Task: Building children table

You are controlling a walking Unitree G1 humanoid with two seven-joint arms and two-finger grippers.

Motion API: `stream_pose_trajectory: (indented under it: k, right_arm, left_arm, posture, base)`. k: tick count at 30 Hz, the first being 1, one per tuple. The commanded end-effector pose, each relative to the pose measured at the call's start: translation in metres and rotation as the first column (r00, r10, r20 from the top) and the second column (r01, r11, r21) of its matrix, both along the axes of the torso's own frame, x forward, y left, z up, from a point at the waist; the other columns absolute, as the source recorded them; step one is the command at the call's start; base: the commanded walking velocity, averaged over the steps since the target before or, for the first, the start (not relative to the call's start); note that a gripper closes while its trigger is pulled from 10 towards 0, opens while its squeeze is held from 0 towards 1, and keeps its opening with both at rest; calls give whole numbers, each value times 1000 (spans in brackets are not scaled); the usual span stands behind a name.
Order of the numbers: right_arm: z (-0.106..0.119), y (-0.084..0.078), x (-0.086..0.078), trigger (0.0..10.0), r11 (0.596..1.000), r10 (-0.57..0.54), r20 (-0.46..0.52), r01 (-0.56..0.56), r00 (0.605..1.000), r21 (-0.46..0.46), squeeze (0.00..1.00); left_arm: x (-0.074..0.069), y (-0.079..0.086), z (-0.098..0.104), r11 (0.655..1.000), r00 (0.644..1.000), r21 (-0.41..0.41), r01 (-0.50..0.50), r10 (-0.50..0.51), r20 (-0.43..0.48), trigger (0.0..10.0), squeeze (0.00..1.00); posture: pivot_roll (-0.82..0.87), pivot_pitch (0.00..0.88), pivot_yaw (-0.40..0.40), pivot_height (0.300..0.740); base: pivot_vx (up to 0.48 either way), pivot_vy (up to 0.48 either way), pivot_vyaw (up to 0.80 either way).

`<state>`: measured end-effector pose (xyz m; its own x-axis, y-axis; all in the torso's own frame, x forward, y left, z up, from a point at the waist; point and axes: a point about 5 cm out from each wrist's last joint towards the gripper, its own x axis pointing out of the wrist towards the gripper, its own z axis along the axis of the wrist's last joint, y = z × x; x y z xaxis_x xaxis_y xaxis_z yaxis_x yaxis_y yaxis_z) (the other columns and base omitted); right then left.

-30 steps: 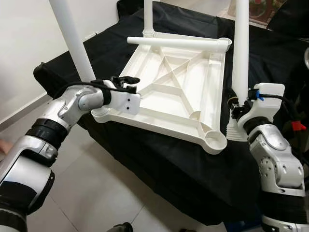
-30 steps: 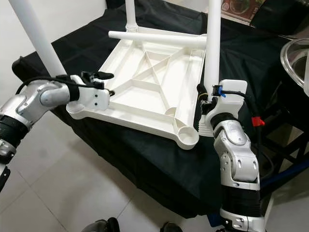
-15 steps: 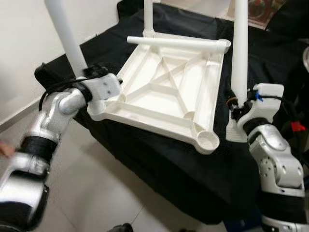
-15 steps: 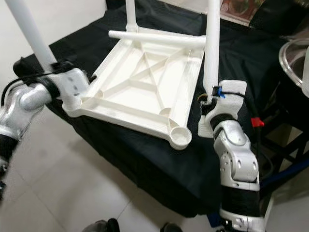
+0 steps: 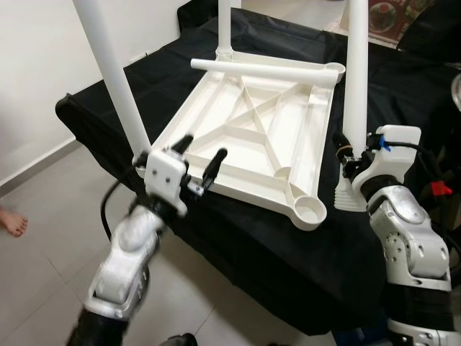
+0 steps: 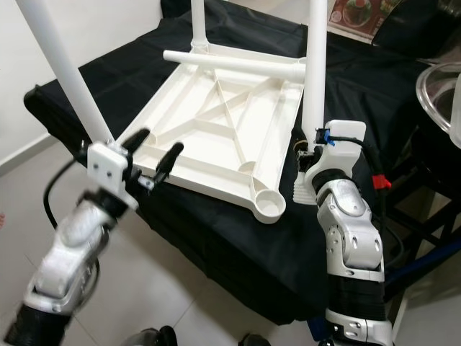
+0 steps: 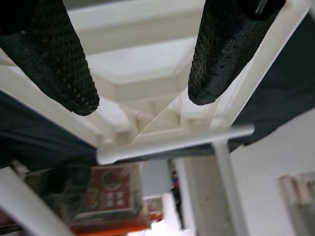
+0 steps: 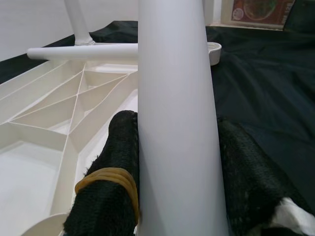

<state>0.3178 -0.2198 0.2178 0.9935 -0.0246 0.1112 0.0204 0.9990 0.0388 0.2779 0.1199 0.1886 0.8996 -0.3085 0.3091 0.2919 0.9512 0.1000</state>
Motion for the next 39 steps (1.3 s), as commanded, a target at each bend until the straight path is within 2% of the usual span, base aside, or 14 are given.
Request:
stream_pose_trajectory:
  k: [1,4,5,8,12,14,22,26,28,30,31,32,33,39]
  right_arm:
    - [0,0,0,10000,1000,11,12,-11,1000,0,0]
    - [1,1,1,10000,1000,15,14,-15,1000,-6,0]
    - [1,1,1,10000,1000,15,14,-15,1000,-6,0]
    - [2,2,1,10000,1000,18,18,-18,1000,-8,0]
    - [2,4,0,10000,1000,26,19,-26,999,-5,0]
    - [1,5,0,10000,1000,28,18,-28,999,-5,0]
    - [2,7,-2,10000,999,38,20,-38,999,-1,0]
    - [1,4,-5,10000,999,32,12,-32,999,-5,0]
    - [1,3,-6,10000,1000,28,8,-28,1000,-7,0]
    - [1,2,-6,10000,1000,28,7,-28,1000,-7,0]
    - [-1,1,-7,10000,1000,24,1,-24,1000,-8,0]
    - [-1,1,-7,10000,1000,24,1,-24,1000,-8,0]
    - [-1,1,-8,10000,1000,24,-3,-24,1000,-9,0]
    - [-2,3,-8,10000,1000,28,-7,-28,1000,-9,0]
  left_arm:
    - [-3,13,-2,994,994,-10,-107,107,-29,10000,0]
    - [-7,33,-9,969,968,-71,-238,230,-102,10000,0]
    - [-7,33,-9,969,968,-71,-238,230,-102,10000,0]
    - [-1,57,-7,949,947,-56,-311,304,-107,10000,0]
    - [22,71,2,963,964,-82,-255,247,-94,10000,0]
    - [25,72,3,965,965,-77,-251,244,-91,10000,0]
    - [58,82,16,955,953,-16,-297,295,-74,10000,0]
    - [75,110,41,903,903,16,-429,429,-11,10000,0]
    - [79,125,51,870,870,22,-493,493,12,10000,0]
    - [79,128,52,864,864,23,-503,503,15,10000,0]
    - [81,144,61,830,831,39,-557,555,40,10000,0]
    - [81,144,61,830,831,39,-557,555,40,10000,0]
    - [83,156,67,806,807,46,-590,587,59,10000,0]
    - [86,173,73,779,780,54,-625,621,70,10000,0]
  posture:
    - [-44,160,-5,740]
    - [-43,158,-6,740]
    - [-43,158,-6,740]
    - [-45,156,-8,740]
    - [-49,160,-12,740]
    - [-49,160,-11,740]
    - [-71,167,-8,740]
    - [-83,181,-6,740]
    - [-84,185,-5,740]
    - [-84,185,-5,740]
    - [-84,195,-7,740]
    - [-84,195,-7,740]
    - [-84,197,-7,740]
    - [-85,200,-9,740]
  base:
    - [0,0,0]
    - [0,0,0]
    - [0,0,0]
    - [0,0,0]
    - [0,0,0]
    - [0,0,0]
    - [0,0,0]
    - [0,0,0]
    - [0,0,0]
    - [0,0,0]
    - [0,0,0]
    - [0,0,0]
    - [0,0,0]
    - [0,0,0]
